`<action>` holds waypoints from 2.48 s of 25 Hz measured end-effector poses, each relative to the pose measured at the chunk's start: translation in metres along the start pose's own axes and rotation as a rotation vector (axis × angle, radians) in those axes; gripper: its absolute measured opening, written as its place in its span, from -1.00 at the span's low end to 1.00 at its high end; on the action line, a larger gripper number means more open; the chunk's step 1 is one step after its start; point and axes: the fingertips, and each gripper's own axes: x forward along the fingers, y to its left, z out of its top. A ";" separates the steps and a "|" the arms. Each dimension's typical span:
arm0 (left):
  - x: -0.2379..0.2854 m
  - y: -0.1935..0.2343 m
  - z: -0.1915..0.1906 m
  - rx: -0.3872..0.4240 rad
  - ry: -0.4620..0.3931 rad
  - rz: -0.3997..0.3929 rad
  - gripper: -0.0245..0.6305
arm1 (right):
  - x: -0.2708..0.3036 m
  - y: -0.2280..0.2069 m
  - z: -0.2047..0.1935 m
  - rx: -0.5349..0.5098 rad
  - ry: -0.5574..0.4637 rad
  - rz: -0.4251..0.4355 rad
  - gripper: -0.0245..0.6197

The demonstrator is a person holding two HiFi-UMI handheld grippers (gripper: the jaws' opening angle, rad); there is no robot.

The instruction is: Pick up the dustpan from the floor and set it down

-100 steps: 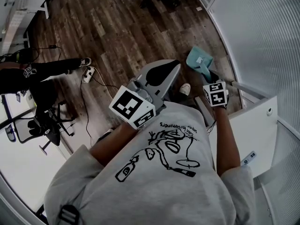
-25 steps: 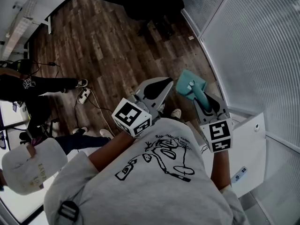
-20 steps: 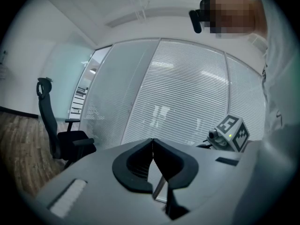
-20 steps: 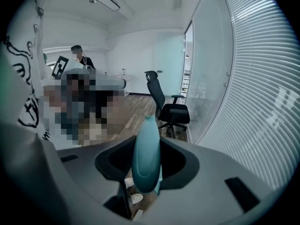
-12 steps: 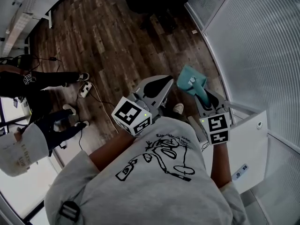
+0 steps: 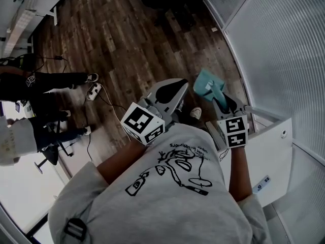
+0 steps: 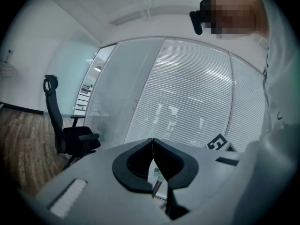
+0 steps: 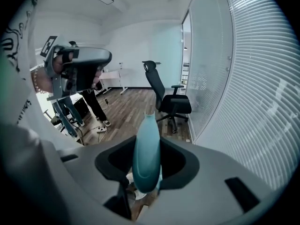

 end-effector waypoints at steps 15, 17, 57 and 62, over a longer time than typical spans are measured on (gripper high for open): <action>-0.008 0.001 -0.008 -0.008 0.009 0.016 -0.92 | 0.059 0.000 -0.066 -0.021 0.108 0.012 -0.53; -0.008 0.001 -0.008 -0.009 0.010 0.018 -0.92 | 0.069 -0.002 -0.075 -0.025 0.124 0.019 -0.53; 0.010 0.003 -0.003 -0.005 0.012 0.024 -0.92 | 0.182 -0.058 -0.155 0.036 0.247 0.015 -0.53; 0.008 0.007 -0.004 -0.010 0.016 0.028 -0.92 | 0.191 -0.055 -0.165 0.037 0.269 0.027 -0.53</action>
